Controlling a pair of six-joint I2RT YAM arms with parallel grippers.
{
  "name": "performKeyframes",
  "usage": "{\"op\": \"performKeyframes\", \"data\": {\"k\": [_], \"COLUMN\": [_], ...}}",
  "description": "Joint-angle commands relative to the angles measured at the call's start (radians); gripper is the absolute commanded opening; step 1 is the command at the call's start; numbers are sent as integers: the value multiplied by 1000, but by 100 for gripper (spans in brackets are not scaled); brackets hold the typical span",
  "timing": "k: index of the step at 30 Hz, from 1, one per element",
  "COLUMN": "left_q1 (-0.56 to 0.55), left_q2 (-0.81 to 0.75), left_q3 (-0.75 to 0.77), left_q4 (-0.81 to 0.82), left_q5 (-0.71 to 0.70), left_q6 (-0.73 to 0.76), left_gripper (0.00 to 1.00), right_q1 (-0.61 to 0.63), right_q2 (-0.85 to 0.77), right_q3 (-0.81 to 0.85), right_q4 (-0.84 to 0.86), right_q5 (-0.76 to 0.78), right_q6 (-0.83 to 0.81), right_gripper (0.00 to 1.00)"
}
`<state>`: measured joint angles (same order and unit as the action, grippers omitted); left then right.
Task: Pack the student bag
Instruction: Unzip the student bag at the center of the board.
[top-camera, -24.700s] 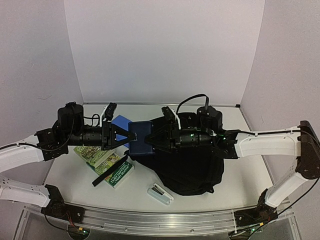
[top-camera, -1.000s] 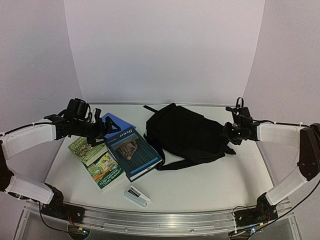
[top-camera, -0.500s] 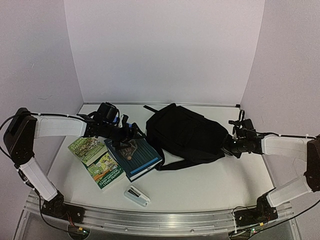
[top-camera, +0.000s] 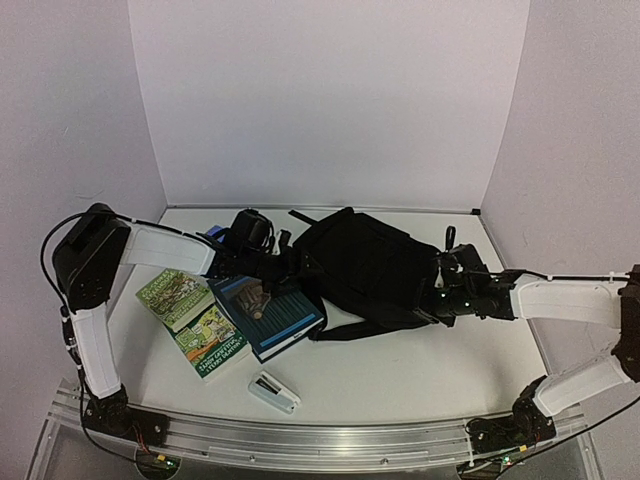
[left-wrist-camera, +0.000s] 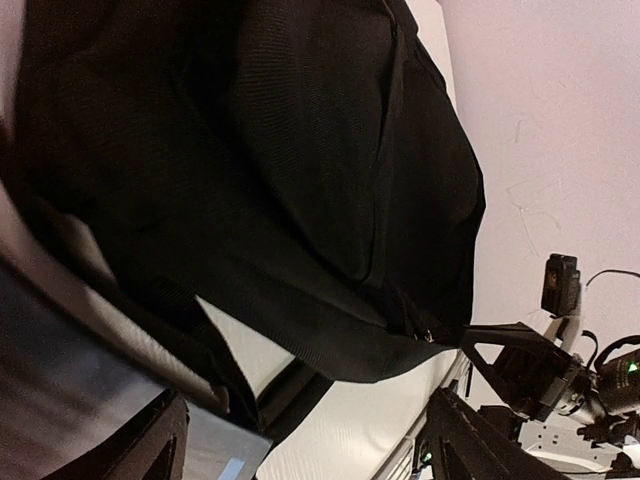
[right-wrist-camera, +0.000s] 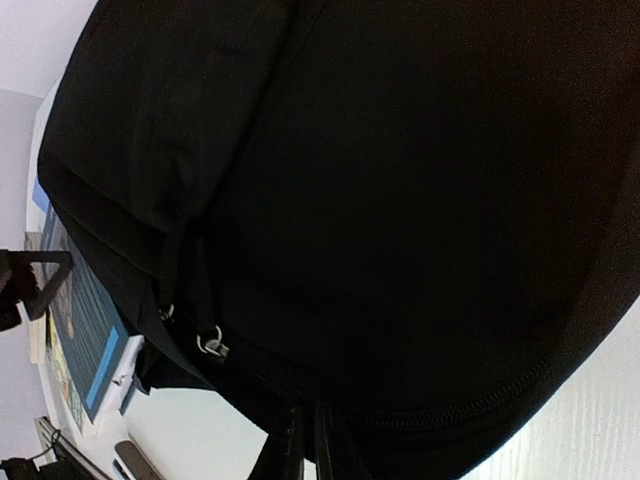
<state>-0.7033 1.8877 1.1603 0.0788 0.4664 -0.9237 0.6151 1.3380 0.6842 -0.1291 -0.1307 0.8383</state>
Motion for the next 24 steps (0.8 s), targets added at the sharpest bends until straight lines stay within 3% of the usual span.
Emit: {"op": "performKeyframes", "data": {"k": [1,5,9,12,13,14,18,24], "left_q1": [-25,-34,-39,-45,-45,-46,-47,-33], "left_q2": [107,176,254,297,299,290,195,110], "left_q3": [131,208,278,310,316,314,278,313], "left_q4": [77,-12,-68,-69,-64,-52,-29,-165], "left_q5": [0,-33,-25,-16,-8,1,26,225], "left_q6": [-36,-41,-46,-44,-29,-12,129,388], "left_gripper": [80,76,63,32,13,2,0,0], "right_q1": [2,3,2,3,3,2,2,4], "right_q2": [-21,-26,-19,16,38,54,92,128], "right_q3": [83,118,154,187,201,209,226,216], "right_q4": [-9,-20,-32,-33,-44,-57,-80,-90], "right_q5": [58,68,54,-38,-69,-89,-186,-397], "right_q6": [-28,-68,-146,-286,-346,-382,-469,-518], "right_gripper": [14,22,34,47,56,63,72,73]}}
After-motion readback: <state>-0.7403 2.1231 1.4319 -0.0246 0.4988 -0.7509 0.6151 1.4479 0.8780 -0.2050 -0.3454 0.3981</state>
